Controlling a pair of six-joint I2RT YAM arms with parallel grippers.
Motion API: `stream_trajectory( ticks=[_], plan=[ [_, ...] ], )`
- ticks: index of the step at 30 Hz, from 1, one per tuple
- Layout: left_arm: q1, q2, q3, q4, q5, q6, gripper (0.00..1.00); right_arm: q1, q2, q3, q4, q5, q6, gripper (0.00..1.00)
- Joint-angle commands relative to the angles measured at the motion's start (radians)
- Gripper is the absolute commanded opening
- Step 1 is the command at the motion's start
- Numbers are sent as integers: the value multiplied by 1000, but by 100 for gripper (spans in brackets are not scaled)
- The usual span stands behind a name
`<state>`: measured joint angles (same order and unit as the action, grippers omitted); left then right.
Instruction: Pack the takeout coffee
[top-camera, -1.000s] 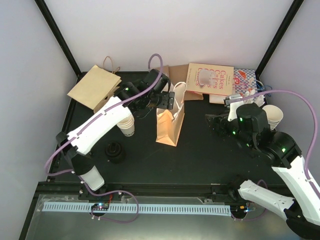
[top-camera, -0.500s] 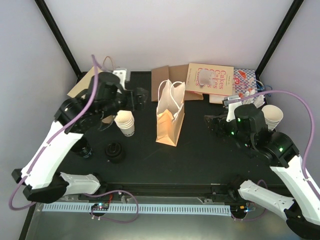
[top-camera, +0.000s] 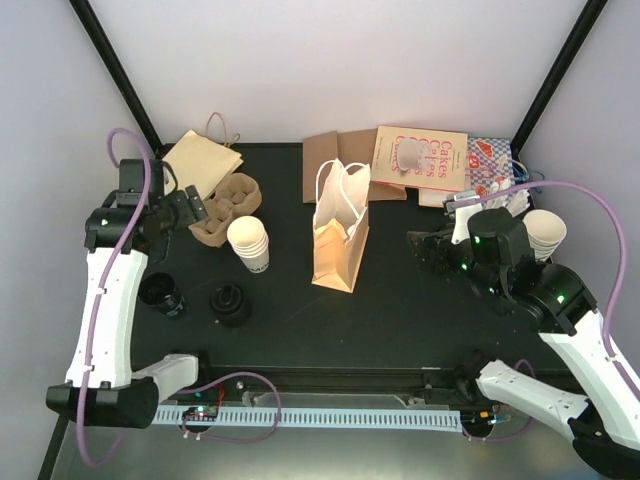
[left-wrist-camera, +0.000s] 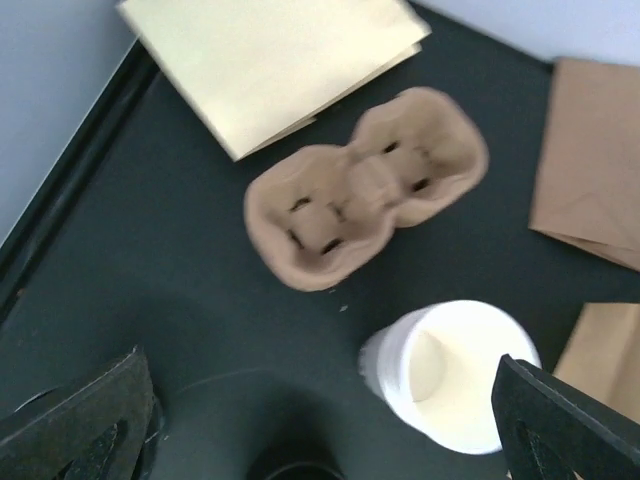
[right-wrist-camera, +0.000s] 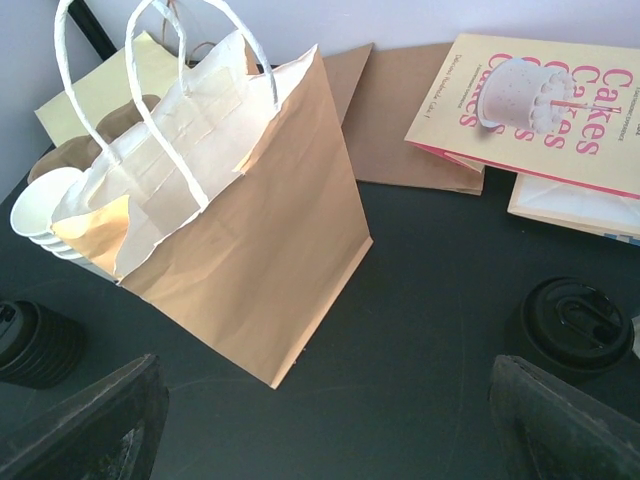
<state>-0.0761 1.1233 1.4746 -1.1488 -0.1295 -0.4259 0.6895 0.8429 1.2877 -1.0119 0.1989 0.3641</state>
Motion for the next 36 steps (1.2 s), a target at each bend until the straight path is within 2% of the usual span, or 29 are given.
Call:
stream_trajectory(
  ticks=[1, 4, 8, 12, 18, 28, 36],
  plan=[
    [121, -4, -83, 68, 79, 2, 95, -3, -6, -2, 19, -23, -11, 90],
    [147, 33, -123, 97, 65, -46, 92, -4, -4, -8, 26, -32, -10, 90],
    [160, 99, -135, 91, -3, -130, 77, -3, -3, -14, 31, -38, -8, 90],
    [168, 151, -127, 106, -2, -172, 75, -3, -5, -19, 33, -44, -5, 90],
    [188, 254, -141, 139, 80, -218, 73, -4, -7, -44, 45, -52, -3, 90],
    [205, 364, -178, 222, 180, -265, 59, -4, -7, -81, 73, -56, 6, 90],
    [205, 404, -182, 226, 134, -328, 57, -2, 1, -82, 79, -54, 6, 90]
  ],
)
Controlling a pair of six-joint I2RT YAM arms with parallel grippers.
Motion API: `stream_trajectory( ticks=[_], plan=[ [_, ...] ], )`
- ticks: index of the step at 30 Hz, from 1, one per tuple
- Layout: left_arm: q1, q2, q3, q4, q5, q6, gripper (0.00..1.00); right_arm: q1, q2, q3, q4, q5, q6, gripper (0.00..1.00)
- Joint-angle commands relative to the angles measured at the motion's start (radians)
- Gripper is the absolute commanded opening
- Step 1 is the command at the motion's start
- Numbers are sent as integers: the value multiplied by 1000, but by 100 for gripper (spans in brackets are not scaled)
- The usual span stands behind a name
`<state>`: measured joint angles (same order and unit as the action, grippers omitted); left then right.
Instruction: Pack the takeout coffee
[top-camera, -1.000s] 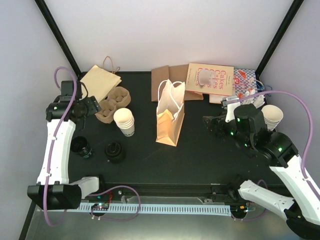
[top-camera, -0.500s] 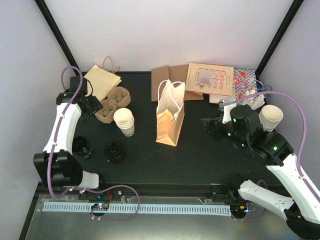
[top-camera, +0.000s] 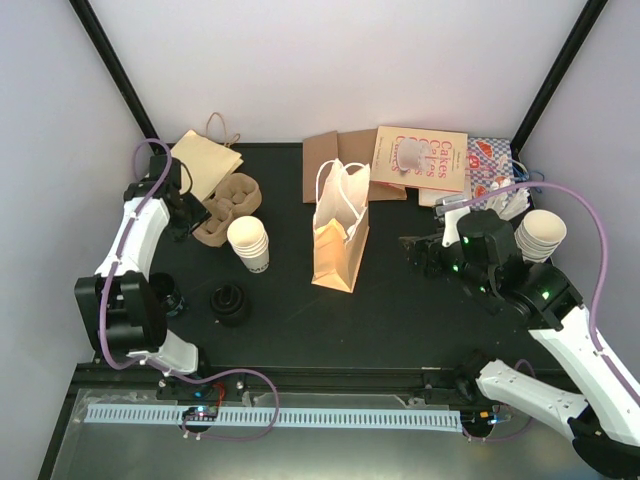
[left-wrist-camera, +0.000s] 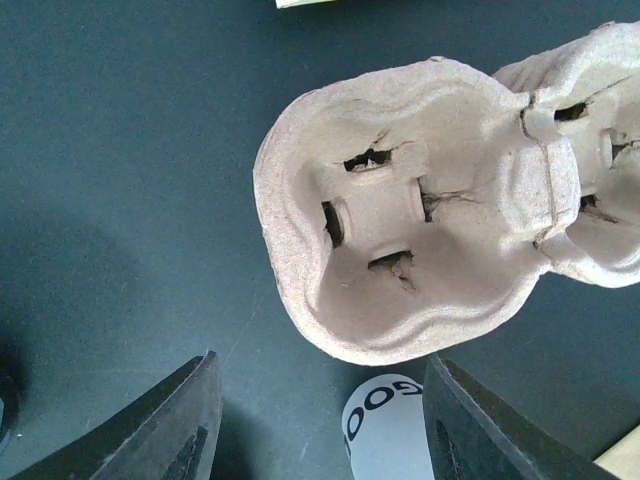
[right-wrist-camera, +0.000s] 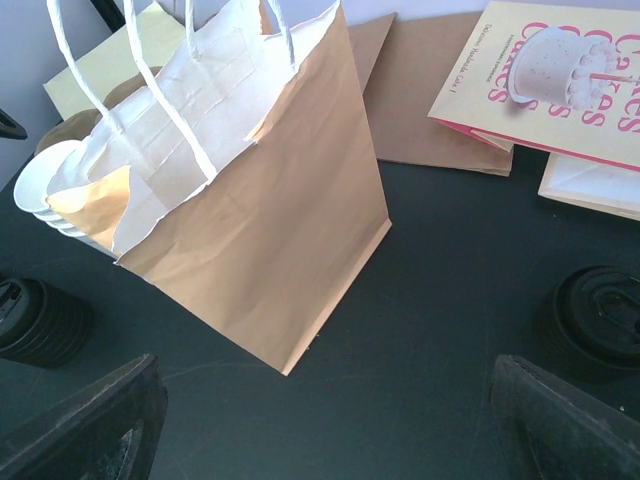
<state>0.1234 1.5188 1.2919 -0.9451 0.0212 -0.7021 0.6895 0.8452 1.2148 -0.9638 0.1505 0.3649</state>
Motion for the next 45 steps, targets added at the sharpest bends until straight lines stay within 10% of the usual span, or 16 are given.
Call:
stream_trajectory(
  ticks=[1, 31, 45],
  plan=[
    [5, 12, -1, 20, -24, -61, 57, -2, -1, -10, 31, -3, 3, 90],
    [17, 160, 29, 61, -53, -76, 40, -3, 1, -20, 33, 6, 5, 91],
    [22, 179, 53, 78, -40, -66, 15, -2, 7, -18, 34, 7, 3, 91]
  ],
)
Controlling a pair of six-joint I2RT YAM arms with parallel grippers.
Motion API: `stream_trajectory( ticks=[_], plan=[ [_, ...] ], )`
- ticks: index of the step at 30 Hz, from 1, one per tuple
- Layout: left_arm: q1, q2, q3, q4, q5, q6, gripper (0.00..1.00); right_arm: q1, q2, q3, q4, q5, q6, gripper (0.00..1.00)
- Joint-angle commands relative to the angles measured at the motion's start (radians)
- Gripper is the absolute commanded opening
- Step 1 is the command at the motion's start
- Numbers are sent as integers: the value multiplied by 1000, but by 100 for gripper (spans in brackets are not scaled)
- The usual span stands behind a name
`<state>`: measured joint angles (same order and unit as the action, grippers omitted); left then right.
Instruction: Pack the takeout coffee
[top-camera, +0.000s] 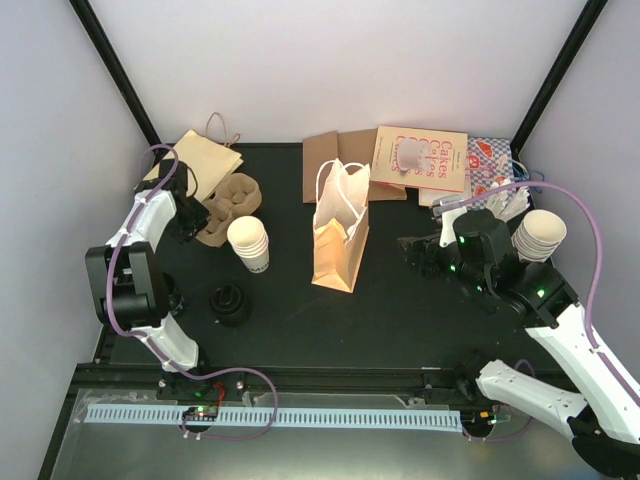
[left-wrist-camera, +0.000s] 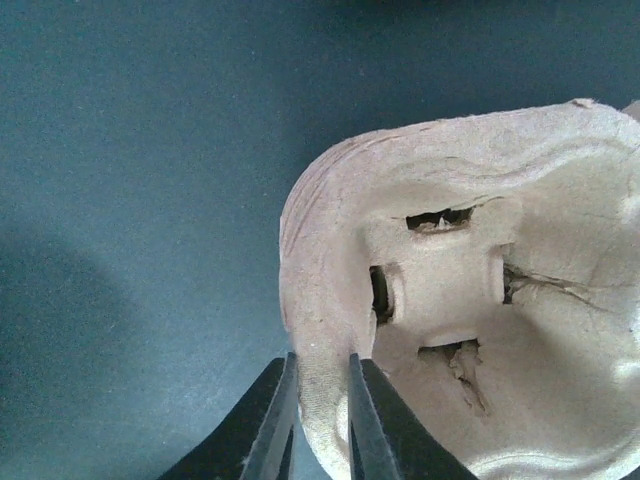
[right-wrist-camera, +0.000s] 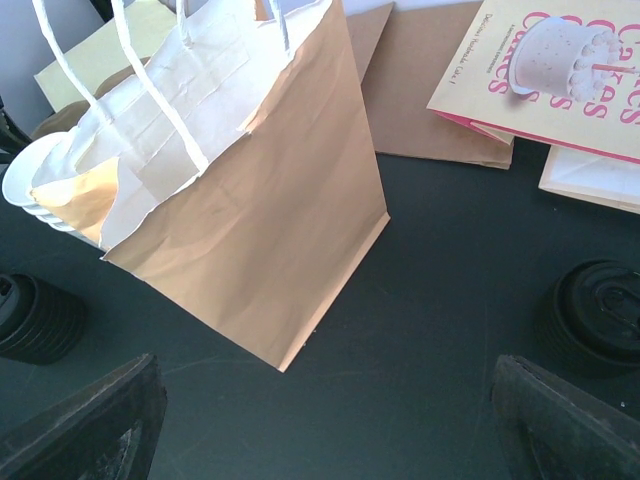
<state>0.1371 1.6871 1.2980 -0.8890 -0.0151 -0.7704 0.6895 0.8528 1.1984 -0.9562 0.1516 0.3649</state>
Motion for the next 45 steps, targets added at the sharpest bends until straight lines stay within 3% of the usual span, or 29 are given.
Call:
stream_trajectory(
  ticks=[1, 5, 9, 13, 30, 34, 45],
  plan=[
    [9, 9, 48, 22, -5, 3, 13, -2, 0, -1, 28, 6, 3, 91],
    [9, -9, 40, 42, -6, 2, 13, -4, 0, -2, 27, 7, 0, 91],
    [9, -6, 38, 44, -1, -3, 39, -2, 3, 0, 29, 6, -2, 91],
    [10, 4, 40, 41, -7, -3, 44, -3, 5, 4, 29, 5, -3, 91],
    [18, 49, 56, 55, 11, 3, 34, -3, 3, 4, 28, 7, 0, 91],
    [18, 34, 56, 50, 1, 3, 19, -3, 2, 5, 27, 9, -2, 91],
    [17, -73, 57, -11, 5, -4, 14, -3, 2, -8, 38, 2, -1, 91]
  ],
)
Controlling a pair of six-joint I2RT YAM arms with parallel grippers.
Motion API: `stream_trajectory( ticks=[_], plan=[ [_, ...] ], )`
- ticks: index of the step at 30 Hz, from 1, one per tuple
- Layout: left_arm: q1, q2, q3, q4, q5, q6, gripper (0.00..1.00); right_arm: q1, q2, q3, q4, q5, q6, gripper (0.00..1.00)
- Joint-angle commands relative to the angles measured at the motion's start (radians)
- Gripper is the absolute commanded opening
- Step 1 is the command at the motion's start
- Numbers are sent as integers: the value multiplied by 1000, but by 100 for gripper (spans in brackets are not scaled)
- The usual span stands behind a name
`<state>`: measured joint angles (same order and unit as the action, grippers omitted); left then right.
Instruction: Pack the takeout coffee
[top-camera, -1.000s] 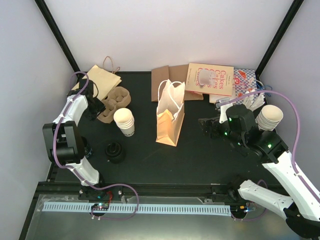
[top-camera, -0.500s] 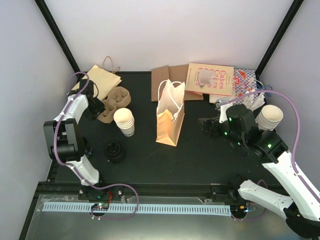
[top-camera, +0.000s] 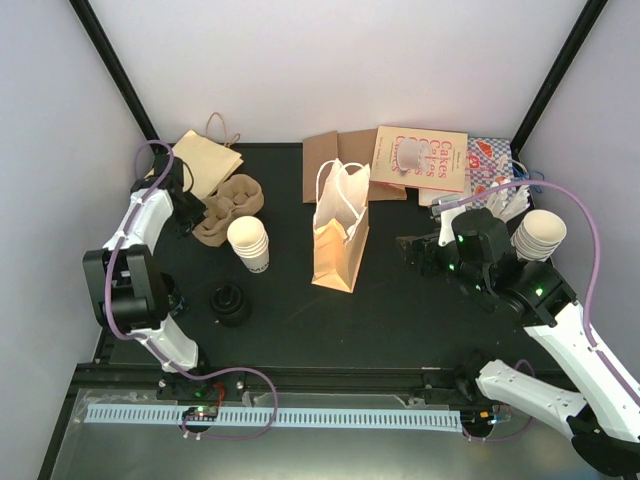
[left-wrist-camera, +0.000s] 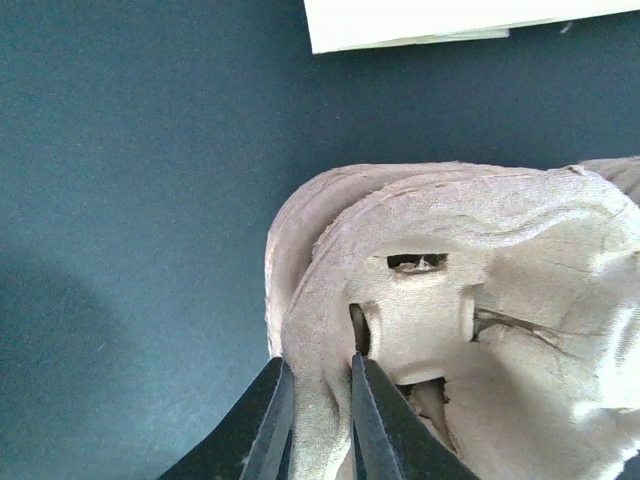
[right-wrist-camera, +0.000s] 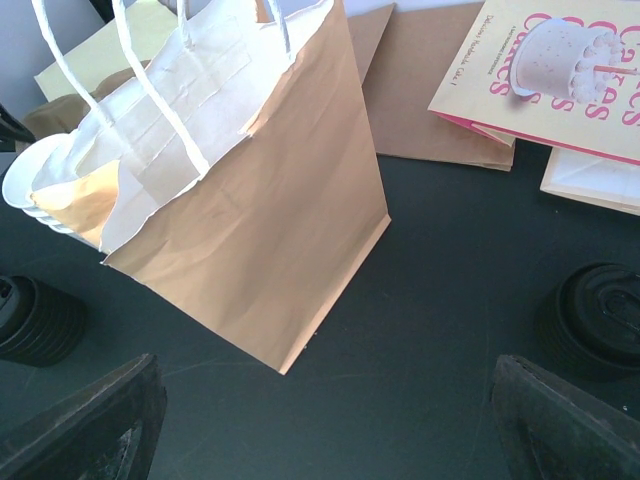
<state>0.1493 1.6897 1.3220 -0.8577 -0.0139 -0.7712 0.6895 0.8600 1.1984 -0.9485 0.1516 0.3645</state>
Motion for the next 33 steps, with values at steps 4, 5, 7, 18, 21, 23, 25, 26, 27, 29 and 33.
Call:
stream_trajectory(
  ticks=[4, 5, 7, 18, 21, 23, 25, 26, 27, 29, 33],
  plan=[
    [4, -138, 9, -46, 5, -6, 14, -2, -4, -15, 38, -7, 3, 91],
    [4, -154, 4, -48, 1, -8, 14, -3, -4, -17, 40, -9, 4, 91],
    [5, -187, -17, -29, 3, -13, 14, -3, -4, -19, 43, -13, 5, 91],
    [18, -239, -92, 27, 51, -55, 17, -3, -13, -22, 34, -9, 7, 91],
    [26, -208, -123, 33, 96, -55, 17, -2, -15, -23, 35, -10, 7, 91],
    [31, -198, -149, 48, 122, -56, 16, -3, -15, -23, 35, -11, 8, 91],
    [33, -205, -179, 77, 143, -56, 15, -3, -14, -23, 33, -11, 7, 91],
    [32, -213, -194, 89, 149, -59, 16, -3, -13, -23, 33, -9, 7, 91],
    [33, -222, -206, 100, 152, -58, 19, -3, -12, -23, 33, -8, 6, 91],
    [33, -239, -222, 112, 154, -50, 21, -2, -11, -24, 33, -7, 4, 91],
    [35, -259, -226, 123, 152, -14, 22, -3, -5, -21, 37, -12, 4, 91]
  ],
)
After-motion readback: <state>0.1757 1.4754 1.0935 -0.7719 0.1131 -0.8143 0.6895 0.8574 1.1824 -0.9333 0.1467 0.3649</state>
